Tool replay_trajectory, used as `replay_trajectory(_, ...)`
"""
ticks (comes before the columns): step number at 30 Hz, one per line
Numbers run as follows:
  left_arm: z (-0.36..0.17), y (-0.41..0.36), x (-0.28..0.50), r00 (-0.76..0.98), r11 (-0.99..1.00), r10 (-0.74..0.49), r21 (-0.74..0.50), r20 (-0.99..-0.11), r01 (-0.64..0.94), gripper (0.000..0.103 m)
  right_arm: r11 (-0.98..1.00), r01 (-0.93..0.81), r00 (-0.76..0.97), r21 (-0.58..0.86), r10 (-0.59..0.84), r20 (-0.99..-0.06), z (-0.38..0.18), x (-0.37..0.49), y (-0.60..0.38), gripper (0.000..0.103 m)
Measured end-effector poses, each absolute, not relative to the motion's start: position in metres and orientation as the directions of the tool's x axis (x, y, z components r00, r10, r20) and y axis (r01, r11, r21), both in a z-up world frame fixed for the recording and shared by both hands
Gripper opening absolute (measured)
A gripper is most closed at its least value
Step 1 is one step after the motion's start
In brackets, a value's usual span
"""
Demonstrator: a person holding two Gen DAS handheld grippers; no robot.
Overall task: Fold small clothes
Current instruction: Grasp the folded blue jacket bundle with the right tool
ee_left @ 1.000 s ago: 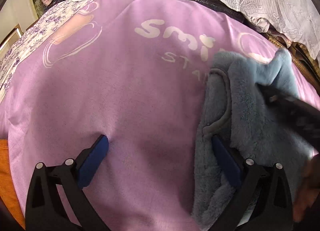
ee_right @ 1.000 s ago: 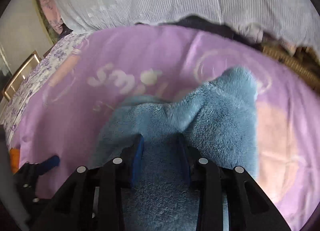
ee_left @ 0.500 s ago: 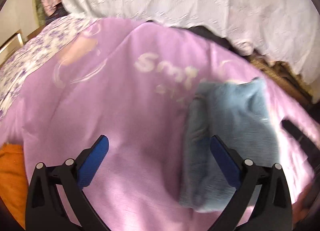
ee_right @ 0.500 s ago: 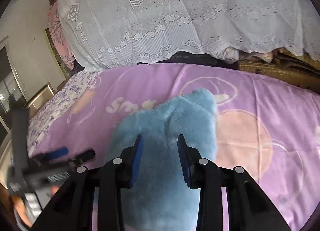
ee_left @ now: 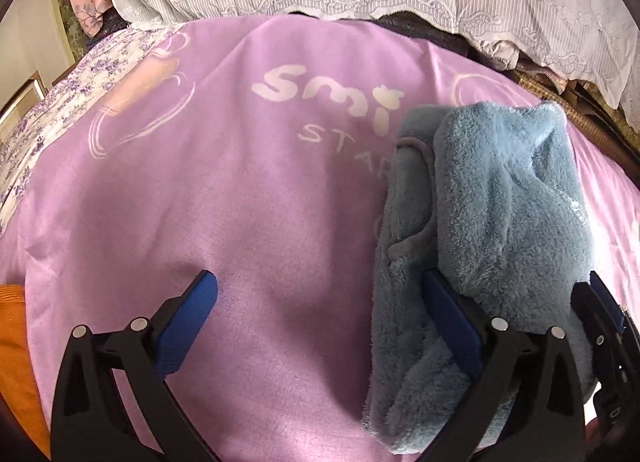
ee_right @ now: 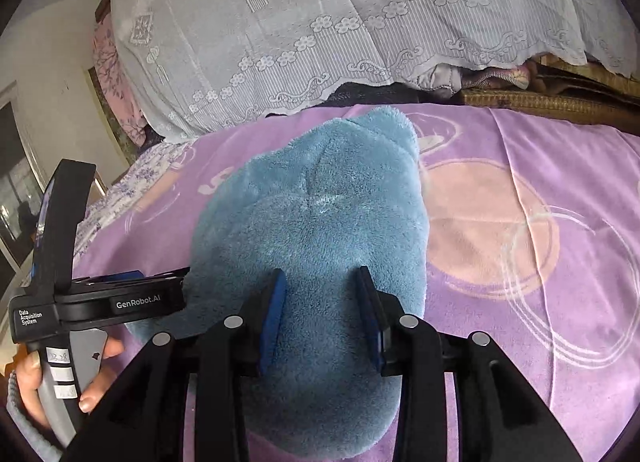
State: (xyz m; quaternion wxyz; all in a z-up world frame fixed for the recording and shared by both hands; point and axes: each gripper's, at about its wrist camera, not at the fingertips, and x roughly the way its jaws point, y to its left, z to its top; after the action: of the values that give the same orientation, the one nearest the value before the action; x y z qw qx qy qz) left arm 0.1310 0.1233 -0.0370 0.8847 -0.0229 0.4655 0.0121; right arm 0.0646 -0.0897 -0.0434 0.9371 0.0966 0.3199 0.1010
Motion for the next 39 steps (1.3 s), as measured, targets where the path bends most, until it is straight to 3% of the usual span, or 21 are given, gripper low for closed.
replay_trajectory(3,-0.028,0.120,0.122,0.609,0.999,0.013,-0.011,-0.793,-0.036,0.099,0.967,-0.119,0.795,0.227,0.230,-0.561,-0.041,0.058,-0.088,0.042)
replay_trajectory(8,-0.011,0.111,0.109,0.694,0.998,0.061,0.049,-0.717,-0.038,0.099,0.976,-0.107,0.815,0.188,0.194,-0.546,-0.034,0.045,-0.085,0.059)
replay_trajectory(13,-0.001,0.110,0.103,0.733,0.998,0.057,0.047,-0.678,-0.034,0.099,0.983,-0.103,0.831,0.150,0.168,-0.531,-0.006,0.050,-0.086,0.058)
replay_trajectory(16,0.000,0.109,0.103,0.736,0.998,0.061,0.050,-0.675,-0.037,0.099,0.982,-0.110,0.815,0.155,0.178,-0.551,0.008,0.070,-0.084,0.039)
replay_trajectory(19,-0.004,0.109,0.105,0.726,0.998,0.066,0.058,-0.685,-0.037,0.099,0.981,-0.134,0.801,0.139,0.190,-0.567,0.015,0.093,-0.073,0.034)
replay_trajectory(24,-0.013,0.107,0.112,0.705,0.996,0.085,0.079,-0.704,-0.041,0.099,0.978,-0.137,0.694,0.155,0.206,-0.690,-0.026,0.131,-0.060,0.035)
replay_trajectory(36,-0.005,0.113,0.104,0.712,0.999,0.035,0.021,-0.701,-0.029,0.098,0.963,-0.140,0.774,0.229,0.251,-0.582,-0.013,0.068,-0.083,0.036)
replay_trajectory(39,-0.006,0.111,0.104,0.706,1.000,0.011,0.009,-0.708,-0.006,0.098,0.968,-0.146,0.751,0.206,0.244,-0.613,-0.028,0.057,-0.084,0.045)
